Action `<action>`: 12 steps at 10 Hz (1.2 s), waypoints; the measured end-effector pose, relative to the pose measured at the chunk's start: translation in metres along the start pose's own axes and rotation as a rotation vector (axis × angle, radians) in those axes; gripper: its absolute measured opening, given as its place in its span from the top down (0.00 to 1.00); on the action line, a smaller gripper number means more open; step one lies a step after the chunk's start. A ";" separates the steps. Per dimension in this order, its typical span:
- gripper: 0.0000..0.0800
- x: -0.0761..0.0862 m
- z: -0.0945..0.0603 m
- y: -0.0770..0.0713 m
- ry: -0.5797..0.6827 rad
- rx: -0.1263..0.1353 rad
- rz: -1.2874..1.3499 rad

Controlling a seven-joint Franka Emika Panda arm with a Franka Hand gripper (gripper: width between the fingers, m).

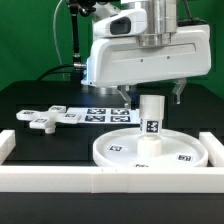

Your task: Assemble round table

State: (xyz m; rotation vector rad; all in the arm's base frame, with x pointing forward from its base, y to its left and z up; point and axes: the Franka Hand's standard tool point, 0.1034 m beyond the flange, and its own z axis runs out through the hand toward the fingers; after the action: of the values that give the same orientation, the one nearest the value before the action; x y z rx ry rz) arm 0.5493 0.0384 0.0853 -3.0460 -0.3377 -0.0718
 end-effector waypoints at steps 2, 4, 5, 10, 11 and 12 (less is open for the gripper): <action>0.19 -0.001 0.001 0.001 -0.002 0.000 0.002; 0.35 -0.002 0.003 0.001 -0.003 0.000 -0.007; 0.49 -0.002 0.003 0.001 -0.002 0.000 -0.006; 0.49 -0.001 0.003 0.001 0.000 0.001 0.108; 0.49 0.000 0.003 0.000 0.005 0.004 0.240; 0.49 0.001 0.003 0.000 0.011 0.012 0.382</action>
Offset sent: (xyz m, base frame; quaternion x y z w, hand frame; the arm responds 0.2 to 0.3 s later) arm -0.0009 -0.0013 -0.0040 0.0078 0.0118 -0.0304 0.9994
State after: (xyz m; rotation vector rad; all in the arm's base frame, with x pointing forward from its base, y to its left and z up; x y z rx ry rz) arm 0.5502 0.0385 0.0819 -3.0341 0.2446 -0.0629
